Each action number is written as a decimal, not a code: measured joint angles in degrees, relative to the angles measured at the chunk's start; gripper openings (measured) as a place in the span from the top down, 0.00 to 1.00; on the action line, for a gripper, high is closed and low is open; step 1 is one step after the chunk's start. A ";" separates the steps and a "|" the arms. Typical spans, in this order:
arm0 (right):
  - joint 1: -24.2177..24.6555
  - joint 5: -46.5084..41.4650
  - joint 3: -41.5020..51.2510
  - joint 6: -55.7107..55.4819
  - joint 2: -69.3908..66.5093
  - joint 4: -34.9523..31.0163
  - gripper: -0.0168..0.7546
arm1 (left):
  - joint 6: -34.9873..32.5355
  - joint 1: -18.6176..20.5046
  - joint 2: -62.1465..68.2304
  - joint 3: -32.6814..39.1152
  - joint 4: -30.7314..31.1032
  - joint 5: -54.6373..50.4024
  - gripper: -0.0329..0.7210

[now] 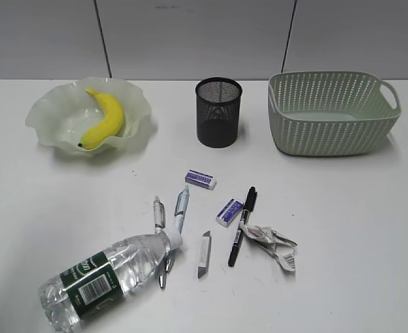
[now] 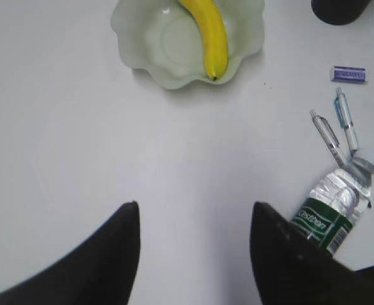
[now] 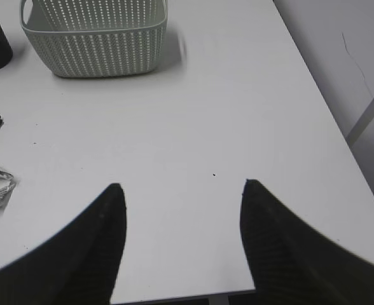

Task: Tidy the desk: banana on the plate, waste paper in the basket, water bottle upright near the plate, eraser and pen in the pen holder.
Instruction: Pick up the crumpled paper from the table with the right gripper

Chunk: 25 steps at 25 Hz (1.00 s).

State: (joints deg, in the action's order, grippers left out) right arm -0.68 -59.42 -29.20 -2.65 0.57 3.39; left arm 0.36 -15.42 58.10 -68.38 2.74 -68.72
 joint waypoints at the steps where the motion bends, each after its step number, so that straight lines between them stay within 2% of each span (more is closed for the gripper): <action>1: 0.00 0.00 0.00 0.00 0.00 0.00 0.39 | -0.01 0.00 -3.62 2.97 -0.33 1.20 0.41; 7: 0.00 0.00 0.00 0.00 0.00 -0.02 0.39 | 0.11 0.00 -25.37 20.38 -0.81 8.10 0.41; 14: 0.00 0.00 0.00 0.00 0.00 -0.02 0.39 | 0.11 0.00 -45.39 33.55 -1.13 8.30 0.42; 20: 0.00 0.70 -0.30 3.32 -0.50 -1.48 0.39 | 0.11 0.00 -57.81 37.46 -1.15 7.81 0.43; 23: 0.00 3.73 -1.27 12.78 -4.92 -7.58 0.39 | 0.11 0.00 -58.45 37.51 -1.15 7.88 0.43; 25: 0.00 5.80 -1.55 21.22 -9.55 -15.21 0.39 | 0.11 0.00 -58.45 37.51 -1.20 7.93 0.43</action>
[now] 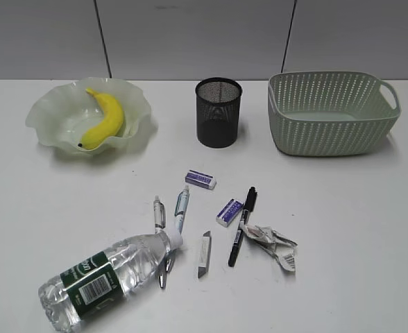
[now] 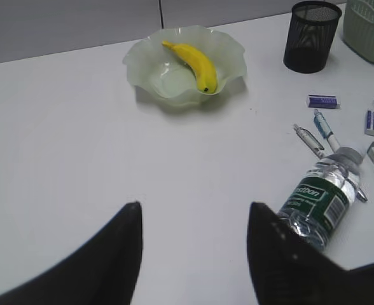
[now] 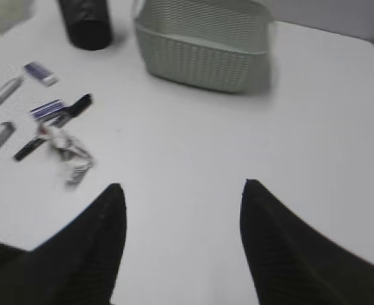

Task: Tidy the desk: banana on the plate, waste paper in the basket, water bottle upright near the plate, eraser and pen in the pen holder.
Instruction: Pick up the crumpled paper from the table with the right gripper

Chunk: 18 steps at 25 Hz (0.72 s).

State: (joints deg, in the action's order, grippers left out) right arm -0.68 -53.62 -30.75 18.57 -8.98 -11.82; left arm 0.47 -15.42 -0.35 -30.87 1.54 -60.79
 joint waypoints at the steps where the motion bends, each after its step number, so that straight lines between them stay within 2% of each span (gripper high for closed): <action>1: 0.00 0.45 -0.05 4.21 -3.10 -3.92 0.39 | 0.00 0.00 0.00 0.00 0.00 0.00 0.43; 5: -1.16 2.72 -1.01 17.29 -16.38 -15.82 0.39 | 0.00 0.00 0.00 0.06 0.00 0.00 0.43; 7: -3.02 3.18 -2.88 21.18 -22.70 -17.75 0.39 | 0.00 0.00 0.00 0.06 0.00 0.00 0.43; 11: -7.90 3.61 -8.50 23.67 -37.21 -16.51 0.39 | 0.00 0.00 0.00 0.06 0.00 0.00 0.43; 18: -19.63 3.72 -19.43 19.10 -62.23 -7.27 0.39 | 0.00 0.00 0.00 0.06 0.00 0.00 0.43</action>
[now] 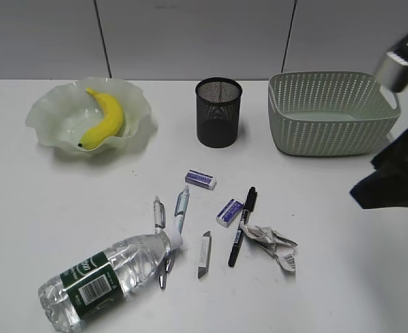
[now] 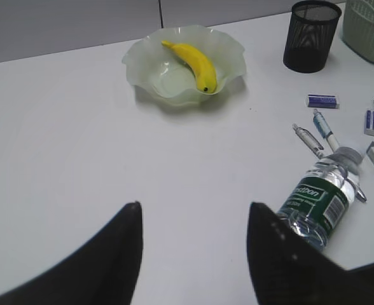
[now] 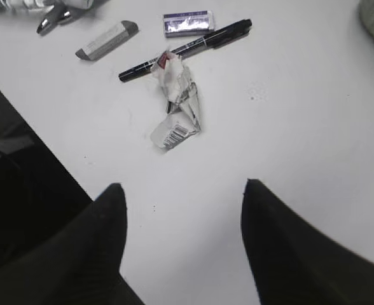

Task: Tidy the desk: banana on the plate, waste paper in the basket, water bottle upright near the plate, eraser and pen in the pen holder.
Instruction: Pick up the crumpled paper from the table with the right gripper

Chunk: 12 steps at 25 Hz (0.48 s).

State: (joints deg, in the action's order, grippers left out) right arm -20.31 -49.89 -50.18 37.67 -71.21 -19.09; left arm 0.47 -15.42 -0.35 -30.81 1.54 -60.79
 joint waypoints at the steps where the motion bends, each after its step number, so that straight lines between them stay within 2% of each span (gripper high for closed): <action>1: -1.64 0.00 -1.69 -2.28 -3.52 1.68 0.39 | 0.00 0.00 0.00 0.00 0.00 0.00 0.43; 6: -6.73 1.06 -8.29 -12.72 -18.50 7.09 0.38 | 0.00 0.00 0.00 0.00 0.00 0.00 0.44; 12: -7.99 1.95 -13.74 -15.45 -32.07 7.65 0.33 | 0.00 0.00 0.00 0.00 0.00 0.00 0.45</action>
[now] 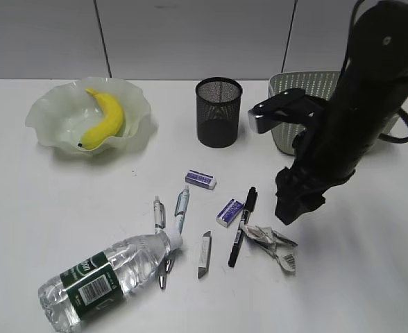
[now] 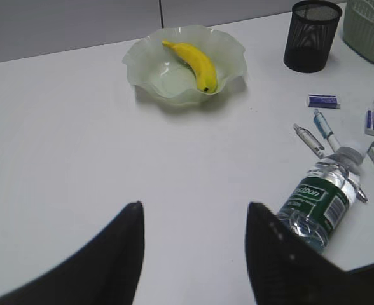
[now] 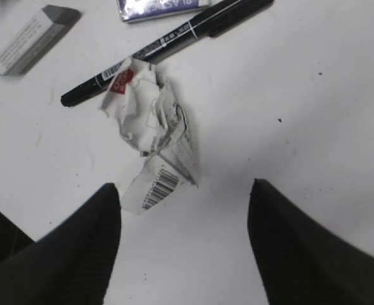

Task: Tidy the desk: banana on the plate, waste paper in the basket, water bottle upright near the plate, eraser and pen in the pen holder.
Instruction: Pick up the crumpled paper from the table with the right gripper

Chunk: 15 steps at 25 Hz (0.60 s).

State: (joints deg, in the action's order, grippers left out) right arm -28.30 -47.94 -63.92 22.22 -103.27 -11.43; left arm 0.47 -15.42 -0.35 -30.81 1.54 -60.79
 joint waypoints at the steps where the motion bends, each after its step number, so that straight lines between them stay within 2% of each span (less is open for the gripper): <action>1: -0.31 0.12 -0.42 -0.07 -1.70 0.02 0.33 | 0.00 0.00 0.00 0.00 0.00 0.00 0.45; 13: -1.95 4.81 -1.87 -0.19 -12.80 0.01 0.33 | 0.00 0.00 0.00 0.00 0.00 0.00 0.45; 15: -1.95 4.80 -1.95 -0.19 -13.50 0.09 0.37 | 0.00 0.00 0.00 0.00 0.00 0.00 0.45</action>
State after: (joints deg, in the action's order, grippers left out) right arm -30.25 -43.15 -65.87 22.02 -116.78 -11.34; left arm 0.47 -15.42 -0.35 -30.81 1.54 -60.79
